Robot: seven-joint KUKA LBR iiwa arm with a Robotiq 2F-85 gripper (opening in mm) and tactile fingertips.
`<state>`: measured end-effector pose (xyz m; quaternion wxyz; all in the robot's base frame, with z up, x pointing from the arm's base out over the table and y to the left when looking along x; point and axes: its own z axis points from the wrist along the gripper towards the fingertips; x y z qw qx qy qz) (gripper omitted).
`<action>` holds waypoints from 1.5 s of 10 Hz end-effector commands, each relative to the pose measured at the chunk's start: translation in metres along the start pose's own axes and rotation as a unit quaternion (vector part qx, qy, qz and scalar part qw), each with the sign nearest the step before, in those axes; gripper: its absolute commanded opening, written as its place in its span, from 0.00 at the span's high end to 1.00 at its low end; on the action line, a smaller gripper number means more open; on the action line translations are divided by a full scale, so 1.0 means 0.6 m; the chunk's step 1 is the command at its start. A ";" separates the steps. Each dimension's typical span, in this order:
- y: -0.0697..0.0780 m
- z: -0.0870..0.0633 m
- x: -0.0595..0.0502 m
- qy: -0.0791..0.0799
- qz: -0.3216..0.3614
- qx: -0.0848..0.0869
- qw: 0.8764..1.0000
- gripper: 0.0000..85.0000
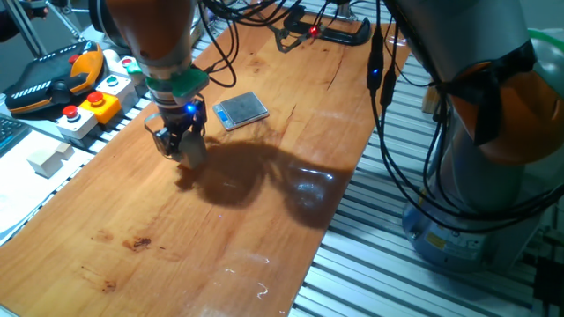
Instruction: Place the block on the scale
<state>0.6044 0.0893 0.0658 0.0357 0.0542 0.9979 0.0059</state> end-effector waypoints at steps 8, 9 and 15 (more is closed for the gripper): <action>-0.085 -0.037 0.007 -0.015 -0.009 -0.001 1.000 0.99; -0.099 -0.044 0.005 -0.013 -0.005 0.000 1.000 0.99; -0.151 -0.075 0.000 0.001 0.025 0.022 0.999 0.99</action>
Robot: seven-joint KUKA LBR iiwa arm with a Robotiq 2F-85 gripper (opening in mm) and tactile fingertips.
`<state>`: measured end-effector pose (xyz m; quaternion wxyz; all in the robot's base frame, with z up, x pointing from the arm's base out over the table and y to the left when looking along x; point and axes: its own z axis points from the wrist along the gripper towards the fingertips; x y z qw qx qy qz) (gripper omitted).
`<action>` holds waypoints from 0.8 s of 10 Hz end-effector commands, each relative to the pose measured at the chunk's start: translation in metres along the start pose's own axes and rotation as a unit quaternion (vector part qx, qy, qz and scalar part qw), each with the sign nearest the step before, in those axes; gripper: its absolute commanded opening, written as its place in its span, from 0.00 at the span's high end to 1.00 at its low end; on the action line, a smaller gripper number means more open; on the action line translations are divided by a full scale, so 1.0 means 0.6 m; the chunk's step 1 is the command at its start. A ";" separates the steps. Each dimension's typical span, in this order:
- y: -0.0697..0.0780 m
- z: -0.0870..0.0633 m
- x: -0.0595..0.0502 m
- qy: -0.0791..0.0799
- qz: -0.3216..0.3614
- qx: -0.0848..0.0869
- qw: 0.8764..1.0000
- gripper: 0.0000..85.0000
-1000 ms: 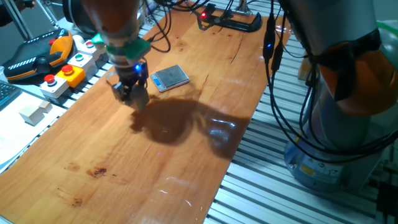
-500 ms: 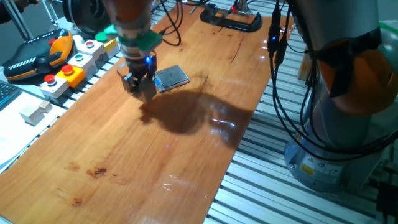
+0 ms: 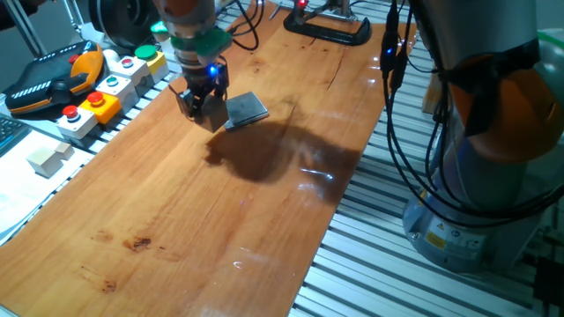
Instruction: Place the block on the scale
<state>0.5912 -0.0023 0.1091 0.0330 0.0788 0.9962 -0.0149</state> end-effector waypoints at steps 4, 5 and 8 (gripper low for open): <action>-0.024 0.005 0.005 0.011 -0.021 -0.005 1.000 0.99; -0.026 0.005 0.005 0.016 -0.027 -0.009 0.999 0.99; -0.026 0.005 0.005 0.012 -0.035 -0.018 0.999 0.99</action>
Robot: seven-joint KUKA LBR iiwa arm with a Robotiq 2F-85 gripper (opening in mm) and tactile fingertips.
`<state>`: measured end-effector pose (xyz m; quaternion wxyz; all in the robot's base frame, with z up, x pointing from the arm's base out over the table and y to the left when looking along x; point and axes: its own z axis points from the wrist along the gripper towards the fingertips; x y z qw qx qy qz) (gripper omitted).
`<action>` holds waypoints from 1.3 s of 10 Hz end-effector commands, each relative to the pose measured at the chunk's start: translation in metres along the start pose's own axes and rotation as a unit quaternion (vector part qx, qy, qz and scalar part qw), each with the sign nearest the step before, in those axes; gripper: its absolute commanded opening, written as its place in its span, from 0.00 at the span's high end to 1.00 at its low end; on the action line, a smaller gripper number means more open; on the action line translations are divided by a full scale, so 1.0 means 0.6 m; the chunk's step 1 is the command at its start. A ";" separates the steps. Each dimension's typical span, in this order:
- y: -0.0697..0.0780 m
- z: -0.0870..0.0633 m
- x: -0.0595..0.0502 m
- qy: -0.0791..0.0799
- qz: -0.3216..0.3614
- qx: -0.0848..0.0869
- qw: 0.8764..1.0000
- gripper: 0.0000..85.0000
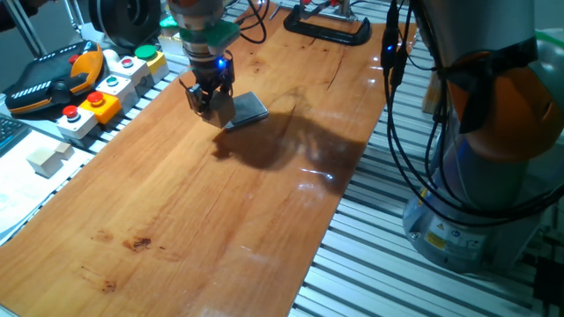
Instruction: Place the block on the scale
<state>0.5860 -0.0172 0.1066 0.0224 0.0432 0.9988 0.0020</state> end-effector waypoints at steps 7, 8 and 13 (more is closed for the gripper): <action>0.000 0.000 0.000 0.013 -0.057 0.011 0.998 0.99; 0.000 0.000 0.000 0.013 -0.059 0.016 0.998 0.99; -0.062 -0.003 0.009 0.003 -0.069 0.017 0.997 0.99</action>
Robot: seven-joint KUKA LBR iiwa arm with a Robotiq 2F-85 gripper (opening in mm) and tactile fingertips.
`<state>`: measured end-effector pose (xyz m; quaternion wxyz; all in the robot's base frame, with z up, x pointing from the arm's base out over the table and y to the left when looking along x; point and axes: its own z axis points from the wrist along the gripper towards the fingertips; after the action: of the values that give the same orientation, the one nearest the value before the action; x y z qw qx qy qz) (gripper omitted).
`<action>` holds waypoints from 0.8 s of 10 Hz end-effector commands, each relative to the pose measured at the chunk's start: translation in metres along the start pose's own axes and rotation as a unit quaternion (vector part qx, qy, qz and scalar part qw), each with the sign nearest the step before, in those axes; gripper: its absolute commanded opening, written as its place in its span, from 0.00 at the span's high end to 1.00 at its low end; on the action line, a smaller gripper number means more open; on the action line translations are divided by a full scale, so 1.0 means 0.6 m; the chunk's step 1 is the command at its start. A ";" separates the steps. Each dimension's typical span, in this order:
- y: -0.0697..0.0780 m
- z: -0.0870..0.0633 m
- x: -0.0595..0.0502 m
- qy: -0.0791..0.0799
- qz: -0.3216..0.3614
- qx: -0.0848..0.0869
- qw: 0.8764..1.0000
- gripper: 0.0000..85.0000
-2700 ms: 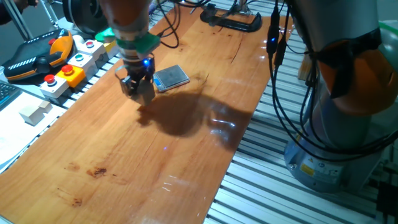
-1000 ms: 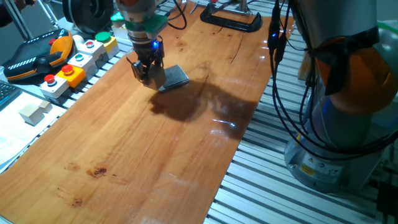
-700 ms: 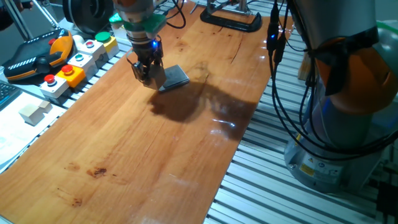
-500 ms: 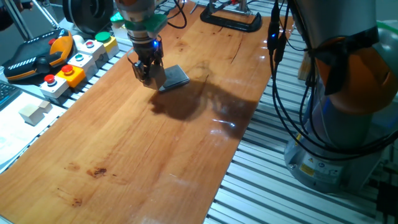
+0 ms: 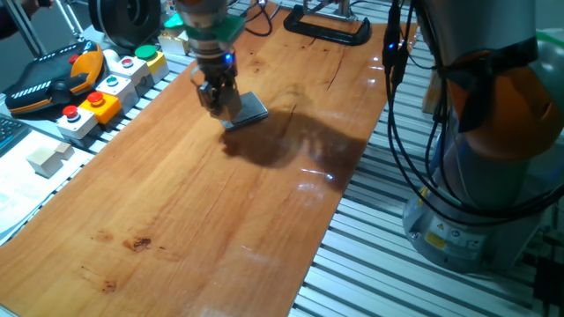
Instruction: Place the block on the scale
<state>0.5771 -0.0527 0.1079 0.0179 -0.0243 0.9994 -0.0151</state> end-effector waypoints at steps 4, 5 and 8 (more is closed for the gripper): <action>-0.060 0.009 0.006 -0.004 0.012 -0.003 1.000 0.99; -0.065 0.009 0.007 -0.004 0.012 -0.003 1.000 0.99; -0.080 0.017 0.005 -0.004 0.016 -0.005 1.000 0.99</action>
<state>0.5770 -0.1019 0.0986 0.0222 -0.0077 0.9997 -0.0100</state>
